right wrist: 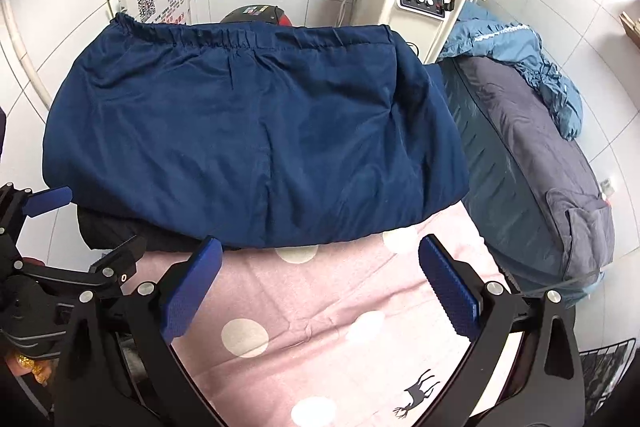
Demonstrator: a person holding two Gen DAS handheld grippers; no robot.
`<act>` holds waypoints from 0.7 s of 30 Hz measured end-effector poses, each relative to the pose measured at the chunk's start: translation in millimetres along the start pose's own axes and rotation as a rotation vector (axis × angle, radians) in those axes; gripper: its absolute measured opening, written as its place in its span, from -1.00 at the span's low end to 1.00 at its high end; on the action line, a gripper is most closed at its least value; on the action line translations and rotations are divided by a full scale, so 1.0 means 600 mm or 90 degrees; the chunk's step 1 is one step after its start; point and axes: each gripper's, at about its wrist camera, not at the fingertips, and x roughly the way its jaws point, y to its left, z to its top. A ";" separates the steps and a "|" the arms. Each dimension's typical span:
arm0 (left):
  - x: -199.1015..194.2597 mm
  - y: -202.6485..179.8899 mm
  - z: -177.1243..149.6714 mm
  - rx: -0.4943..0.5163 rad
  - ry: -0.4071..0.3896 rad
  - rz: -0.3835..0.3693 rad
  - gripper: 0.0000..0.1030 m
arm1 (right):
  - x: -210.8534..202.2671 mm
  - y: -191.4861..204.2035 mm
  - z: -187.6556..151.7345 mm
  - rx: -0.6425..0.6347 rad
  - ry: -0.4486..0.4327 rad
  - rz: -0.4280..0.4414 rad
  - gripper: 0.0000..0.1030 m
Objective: Fold large clothes
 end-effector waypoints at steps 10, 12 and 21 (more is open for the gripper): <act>0.008 0.007 0.001 -0.005 0.011 0.005 0.87 | 0.006 0.012 -0.001 -0.018 0.012 -0.001 0.89; 0.010 0.006 0.001 -0.005 0.014 0.002 0.87 | 0.007 0.013 -0.002 -0.019 0.013 -0.001 0.89; 0.014 0.006 0.001 -0.006 0.019 0.007 0.87 | 0.012 0.014 -0.003 -0.021 0.021 -0.001 0.89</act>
